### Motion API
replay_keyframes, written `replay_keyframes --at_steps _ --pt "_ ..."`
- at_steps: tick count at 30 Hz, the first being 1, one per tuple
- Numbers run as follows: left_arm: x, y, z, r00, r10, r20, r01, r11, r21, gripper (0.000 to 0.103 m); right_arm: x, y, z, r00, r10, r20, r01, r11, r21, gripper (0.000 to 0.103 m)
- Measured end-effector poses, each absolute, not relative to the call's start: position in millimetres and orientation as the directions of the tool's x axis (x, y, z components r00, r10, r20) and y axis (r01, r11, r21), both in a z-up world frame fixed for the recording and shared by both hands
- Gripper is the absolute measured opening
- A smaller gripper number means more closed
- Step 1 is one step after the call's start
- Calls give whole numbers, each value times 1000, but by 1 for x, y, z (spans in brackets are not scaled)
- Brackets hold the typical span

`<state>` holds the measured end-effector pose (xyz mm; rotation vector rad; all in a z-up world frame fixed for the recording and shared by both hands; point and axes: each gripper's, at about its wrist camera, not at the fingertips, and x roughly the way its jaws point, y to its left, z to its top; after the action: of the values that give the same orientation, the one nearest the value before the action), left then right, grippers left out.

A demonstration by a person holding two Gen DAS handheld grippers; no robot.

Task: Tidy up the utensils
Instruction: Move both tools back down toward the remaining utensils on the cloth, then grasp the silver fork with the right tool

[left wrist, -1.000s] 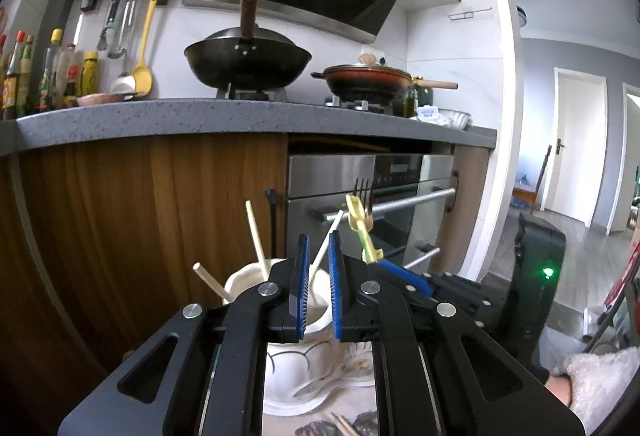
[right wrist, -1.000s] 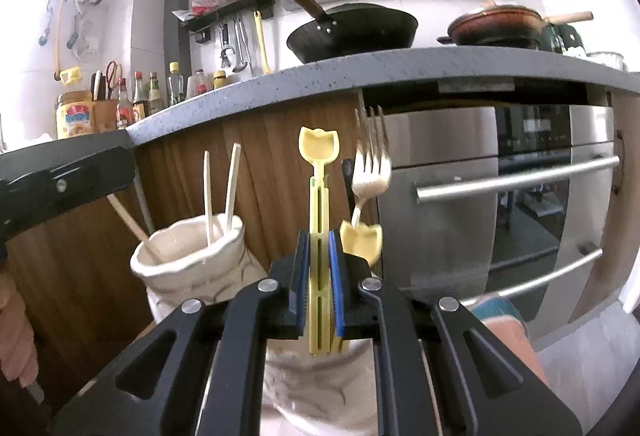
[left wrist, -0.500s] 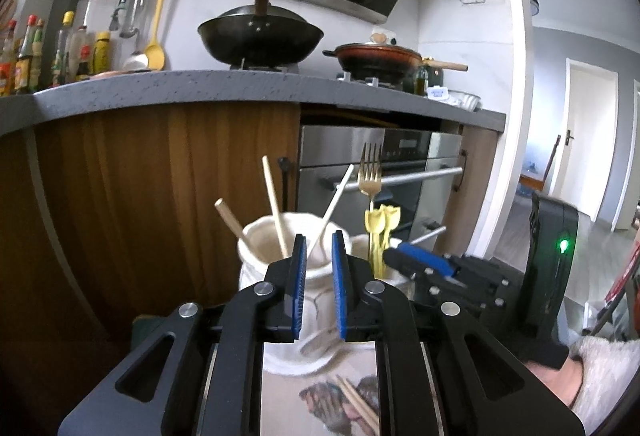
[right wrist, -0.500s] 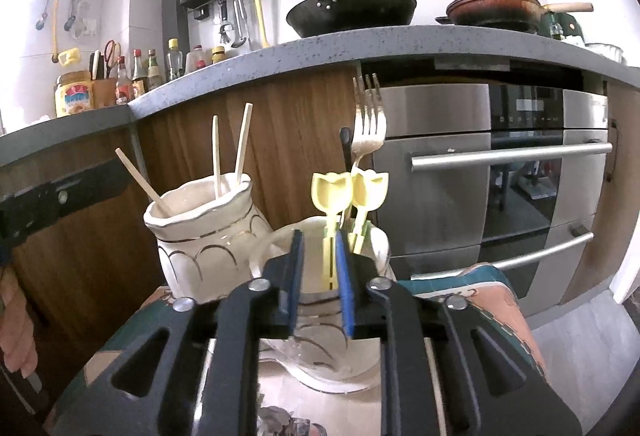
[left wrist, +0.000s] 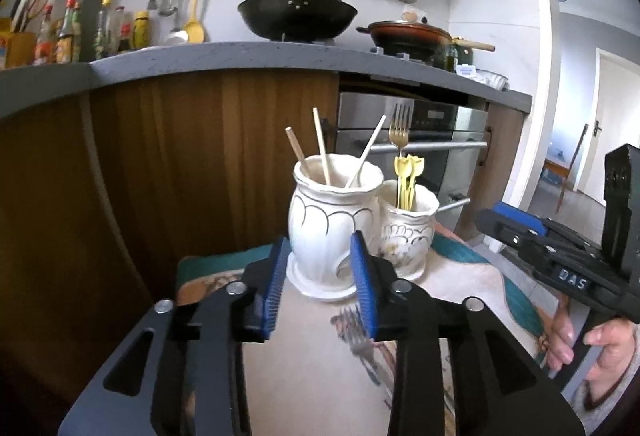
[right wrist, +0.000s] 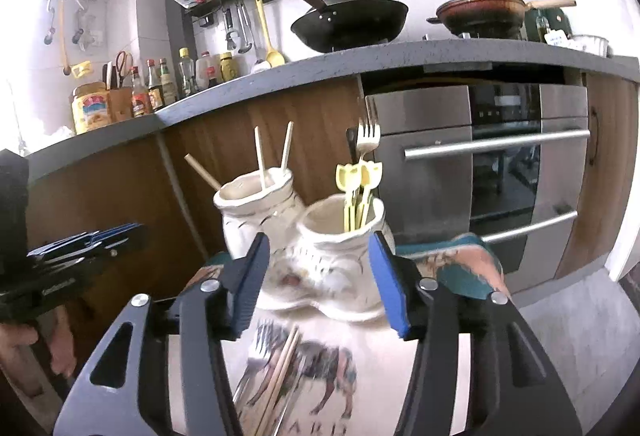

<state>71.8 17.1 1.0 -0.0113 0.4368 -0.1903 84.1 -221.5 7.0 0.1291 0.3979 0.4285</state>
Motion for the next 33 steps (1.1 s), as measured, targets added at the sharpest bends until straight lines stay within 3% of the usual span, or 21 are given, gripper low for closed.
replay_keyframes --at_steps 4,9,13,21,31,33 --pt "61 18 6 888 -181 -422 174 983 -54 54 73 -225 11 824 421 -379 -362 906 221 64" --pt "45 18 10 895 -184 -407 175 983 -60 78 55 -221 18 812 424 -402 -376 906 197 84" --pt "42 22 3 884 -167 -437 162 986 -48 87 41 -215 18 806 412 -424 -384 910 155 89" --pt "50 42 -30 840 -124 -529 114 992 -50 90 32 -209 -15 756 365 -543 -371 923 104 97" --pt "58 46 -55 799 -126 -588 117 992 -54 92 43 -182 -54 682 361 -637 -413 908 72 97" --pt "59 46 -56 800 -121 -588 118 992 -44 92 46 -176 -58 665 370 -649 -424 902 81 93"
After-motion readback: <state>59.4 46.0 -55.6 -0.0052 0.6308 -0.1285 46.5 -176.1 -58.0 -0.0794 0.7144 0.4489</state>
